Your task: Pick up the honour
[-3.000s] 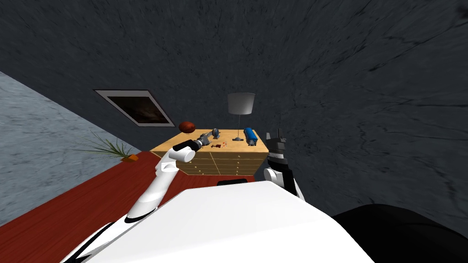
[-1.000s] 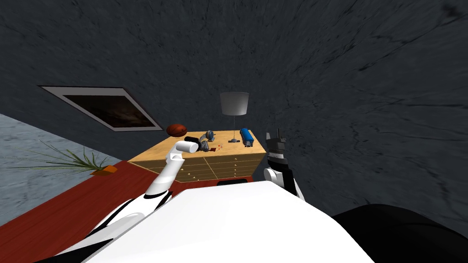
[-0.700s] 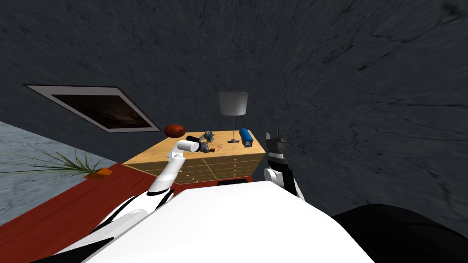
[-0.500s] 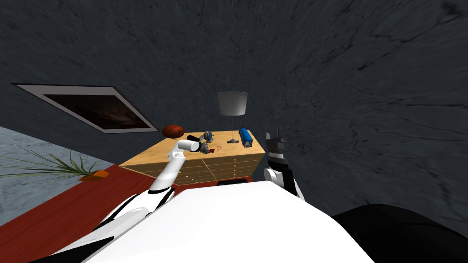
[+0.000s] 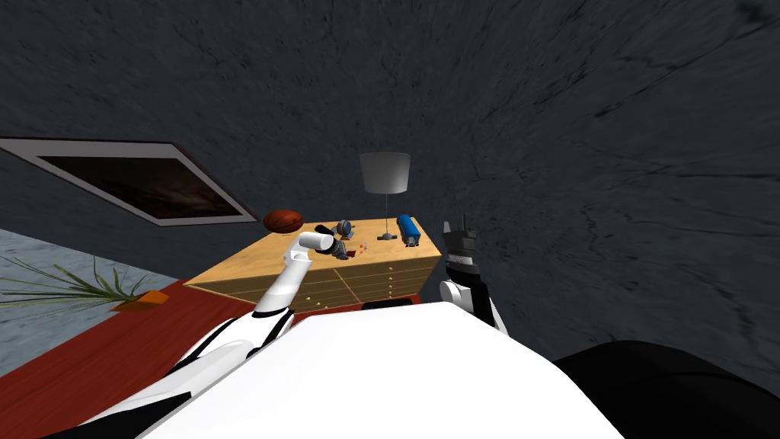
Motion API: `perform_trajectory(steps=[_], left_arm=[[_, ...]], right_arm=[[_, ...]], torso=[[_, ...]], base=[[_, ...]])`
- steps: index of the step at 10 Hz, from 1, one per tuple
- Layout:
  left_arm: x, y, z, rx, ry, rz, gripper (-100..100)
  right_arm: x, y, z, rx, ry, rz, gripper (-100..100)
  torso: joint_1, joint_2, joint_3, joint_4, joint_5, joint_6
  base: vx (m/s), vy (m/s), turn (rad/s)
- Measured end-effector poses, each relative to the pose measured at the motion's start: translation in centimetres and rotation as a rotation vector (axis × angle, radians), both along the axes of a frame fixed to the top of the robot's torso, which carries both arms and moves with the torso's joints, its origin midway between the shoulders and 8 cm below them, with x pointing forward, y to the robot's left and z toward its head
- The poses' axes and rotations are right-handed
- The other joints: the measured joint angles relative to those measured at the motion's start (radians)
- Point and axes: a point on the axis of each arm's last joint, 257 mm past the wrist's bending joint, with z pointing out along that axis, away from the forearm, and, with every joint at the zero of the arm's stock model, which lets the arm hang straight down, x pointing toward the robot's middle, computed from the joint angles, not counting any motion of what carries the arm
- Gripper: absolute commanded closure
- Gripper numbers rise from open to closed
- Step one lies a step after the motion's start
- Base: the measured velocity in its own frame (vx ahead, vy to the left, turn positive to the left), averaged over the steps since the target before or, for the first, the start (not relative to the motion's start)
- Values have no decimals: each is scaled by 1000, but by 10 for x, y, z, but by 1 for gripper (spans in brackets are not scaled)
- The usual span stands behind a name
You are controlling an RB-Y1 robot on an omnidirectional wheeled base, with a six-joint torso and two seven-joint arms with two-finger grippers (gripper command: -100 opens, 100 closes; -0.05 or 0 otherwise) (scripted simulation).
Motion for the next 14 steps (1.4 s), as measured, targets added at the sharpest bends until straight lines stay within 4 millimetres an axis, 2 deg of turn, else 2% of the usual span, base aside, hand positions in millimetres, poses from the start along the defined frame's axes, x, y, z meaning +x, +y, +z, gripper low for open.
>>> perform_trajectory(steps=[5, 6, 7, 11, 12, 14], left_arm=[[-21, 6, -12, 12, 124, 34, -100], [-22, 6, -12, 12, 128, 36, 0], [-22, 6, -12, 12, 128, 35, -100], [-19, 11, -33, 12, 129, 40, -100], [-19, 12, -33, 12, 128, 39, 100], [-18, 11, -33, 13, 126, 37, 100]], right_arm=[[0, 0, 0, 0, 0, 0, 0], [0, 0, 0, 0, 0, 0, 0], [0, 0, 0, 0, 0, 0, 0], [0, 0, 0, 0, 0, 0, 0], [0, 0, 0, 0, 0, 0, 0], [0, 0, 0, 0, 0, 0, 0]], torso=[[0, 0, 0, 0, 0, 0], [0, 1, 1, 0, 0, 0], [0, 2, 1, 0, 0, 0], [-1, 2, 1, 0, 0, 0], [0, 1, 1, 0, 0, 0], [1, 0, 0, 0, 1, 0]], base=[[20, 0, -27], [0, 0, 0], [4, -4, -15], [5, -8, -9], [0, 0, 0], [0, 0, 0]])
